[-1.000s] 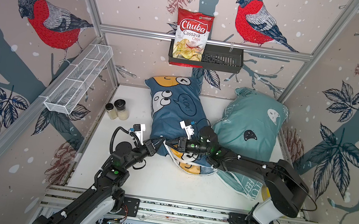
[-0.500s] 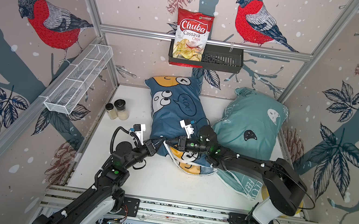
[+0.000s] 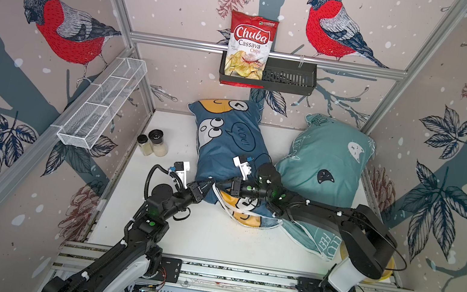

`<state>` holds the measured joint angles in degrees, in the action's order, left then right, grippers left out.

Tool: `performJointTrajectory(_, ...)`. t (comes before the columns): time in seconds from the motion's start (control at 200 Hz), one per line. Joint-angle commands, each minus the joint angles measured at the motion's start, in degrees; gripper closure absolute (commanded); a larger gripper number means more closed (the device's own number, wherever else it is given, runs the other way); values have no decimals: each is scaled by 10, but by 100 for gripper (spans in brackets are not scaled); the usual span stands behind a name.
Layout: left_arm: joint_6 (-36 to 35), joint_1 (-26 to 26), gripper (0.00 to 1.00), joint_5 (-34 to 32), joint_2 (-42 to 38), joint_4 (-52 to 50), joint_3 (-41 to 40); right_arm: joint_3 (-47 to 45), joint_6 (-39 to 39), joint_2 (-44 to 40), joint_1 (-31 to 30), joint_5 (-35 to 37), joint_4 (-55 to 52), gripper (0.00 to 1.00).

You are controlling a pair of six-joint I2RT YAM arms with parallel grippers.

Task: Zip up pillowcases
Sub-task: Zip the zipper on the pillowcase.

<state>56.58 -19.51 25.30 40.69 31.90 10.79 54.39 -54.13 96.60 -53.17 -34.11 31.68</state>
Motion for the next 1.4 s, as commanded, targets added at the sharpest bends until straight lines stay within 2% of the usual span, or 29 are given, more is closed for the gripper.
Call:
performJointTrajectory(0.0, -11, -1, 100, 8, 1, 43, 3, 3, 5, 2, 0, -3, 15, 100)
performJointTrajectory(0.285, -15, -1, 100, -4, -2, 41, 5, -4, 10, -9, 1, -2, 9, 100)
performJointTrajectory(0.38, -11, -1, 100, -2, 4, 48, 4, -10, 5, -13, 2, -7, 17, 87)
performJointTrajectory(0.485, -8, -1, 100, -5, 6, 53, 5, -18, 1, -22, 2, -11, 23, 81)
performJointTrajectory(1.081, 0, -1, 100, -3, 18, 68, 4, -18, -5, -13, 2, -10, 31, 76)
performJointTrajectory(1.261, -1, -1, 100, -3, 17, 69, 3, -18, -6, -8, 2, -11, 23, 70)
performJointTrajectory(1.396, -1, -1, 100, -3, 19, 70, 3, -17, -8, -5, 2, -8, 26, 69)
